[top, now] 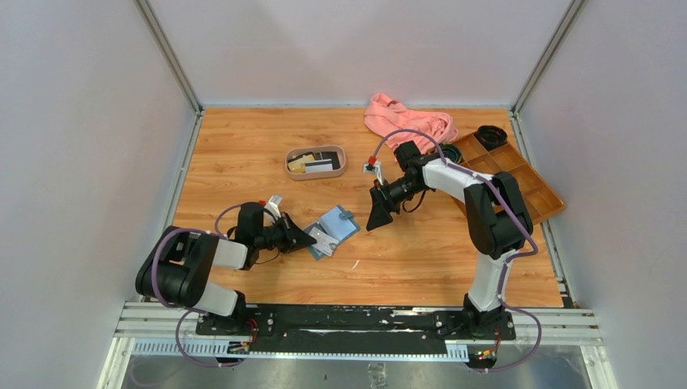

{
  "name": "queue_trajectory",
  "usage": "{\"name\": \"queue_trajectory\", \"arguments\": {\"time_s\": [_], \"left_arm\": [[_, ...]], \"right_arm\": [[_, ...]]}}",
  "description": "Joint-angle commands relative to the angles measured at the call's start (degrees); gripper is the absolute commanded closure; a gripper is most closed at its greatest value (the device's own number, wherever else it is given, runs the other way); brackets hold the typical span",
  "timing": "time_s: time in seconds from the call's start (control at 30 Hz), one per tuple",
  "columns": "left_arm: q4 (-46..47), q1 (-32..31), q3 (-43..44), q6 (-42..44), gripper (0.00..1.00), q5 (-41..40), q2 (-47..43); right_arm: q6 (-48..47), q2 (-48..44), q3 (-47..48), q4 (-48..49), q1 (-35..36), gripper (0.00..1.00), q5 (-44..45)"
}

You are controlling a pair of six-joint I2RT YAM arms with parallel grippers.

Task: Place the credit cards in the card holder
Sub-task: Insert the credit card into the card holder.

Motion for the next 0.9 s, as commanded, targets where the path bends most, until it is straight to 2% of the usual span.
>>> {"name": "queue_trajectory", "arguments": {"time_s": [0.0,0.5,0.87], "left_arm": [[0.4,0.4,0.9,-0.2,1.00,-1.1,2.6],[4.1,2.4,0.0,-3.3,1.00,-1.9,0.6],[10.9,2.6,-1.6,-5.9,1.00,-2.9,5.4]], "right_arm": [[0.3,0.9,-0.6,-0.3,0.1,0.34,0.3],[0.2,1.0,-0.6,-0.3,0.2,0.34,0.1],[0.2,1.4,-0.6,-0.2,0.2,0.34,0.1]]}}
